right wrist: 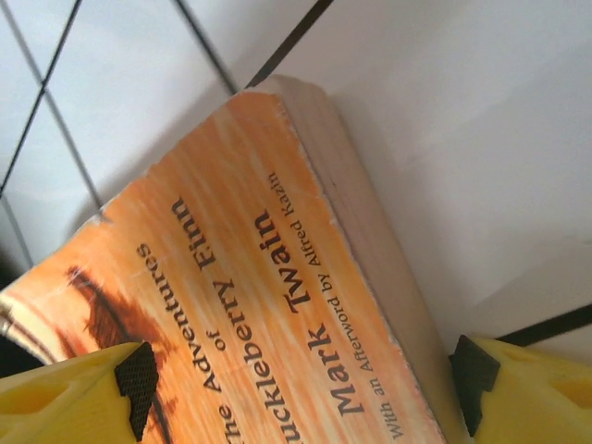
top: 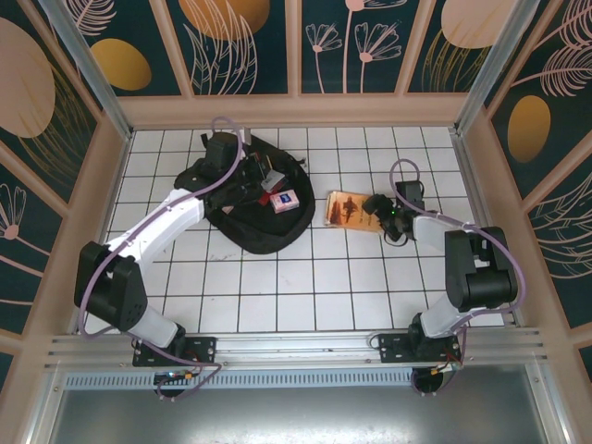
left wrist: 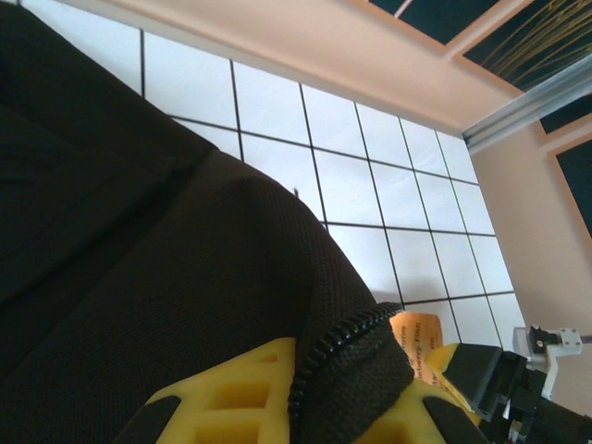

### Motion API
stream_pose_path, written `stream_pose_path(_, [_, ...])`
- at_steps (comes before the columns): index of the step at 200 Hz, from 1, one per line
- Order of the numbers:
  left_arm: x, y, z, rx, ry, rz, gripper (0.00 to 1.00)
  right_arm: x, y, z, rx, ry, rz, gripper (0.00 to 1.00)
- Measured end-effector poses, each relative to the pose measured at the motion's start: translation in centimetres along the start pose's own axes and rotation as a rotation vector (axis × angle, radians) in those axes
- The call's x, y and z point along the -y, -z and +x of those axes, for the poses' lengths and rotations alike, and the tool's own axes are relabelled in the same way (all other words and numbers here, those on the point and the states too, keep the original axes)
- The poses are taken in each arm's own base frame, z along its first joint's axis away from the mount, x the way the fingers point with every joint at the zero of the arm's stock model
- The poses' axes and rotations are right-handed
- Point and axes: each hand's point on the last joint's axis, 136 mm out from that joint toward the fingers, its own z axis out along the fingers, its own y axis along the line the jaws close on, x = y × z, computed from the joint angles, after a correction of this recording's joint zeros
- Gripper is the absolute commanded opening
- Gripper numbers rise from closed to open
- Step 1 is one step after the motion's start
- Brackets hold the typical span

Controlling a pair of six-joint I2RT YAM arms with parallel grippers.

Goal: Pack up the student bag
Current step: Pick up the book from the center of the table.

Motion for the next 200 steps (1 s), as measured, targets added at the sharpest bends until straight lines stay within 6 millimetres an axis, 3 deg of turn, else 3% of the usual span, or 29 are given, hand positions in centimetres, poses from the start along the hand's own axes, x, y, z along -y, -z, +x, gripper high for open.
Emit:
stream_pose_path(40, [0.2, -1.7, 2.1, -0.069, 0.006, 0.019, 0.00, -2.6, -0.7, 2.5, -0.074, 0.041, -0.101, 0.82])
stream_pose_path(76, [-0.2, -2.4, 2.7, -0.089, 0.009, 0.012, 0.00, -4.5, -0.9, 3.7, -0.112, 0.117, -0.124, 0.80])
stream_pose_path(134, [-0.2, -2.4, 2.8, -0.091, 0.009, 0.011, 0.00, -8.5, 1.1, 1.7, -0.062, 0.171, -0.204, 0.78])
stream_pose_path(164, [-0.2, -2.4, 2.8, -0.092, 0.010, 0.011, 0.00, -12.4, 2.7, 0.3, -0.020, 0.201, -0.285, 0.78])
stream_pose_path(200, [-0.2, -2.4, 2.8, -0.091, 0.010, 0.011, 0.00, -17.1, 4.3, 0.3, -0.004, 0.233, -0.387, 0.77])
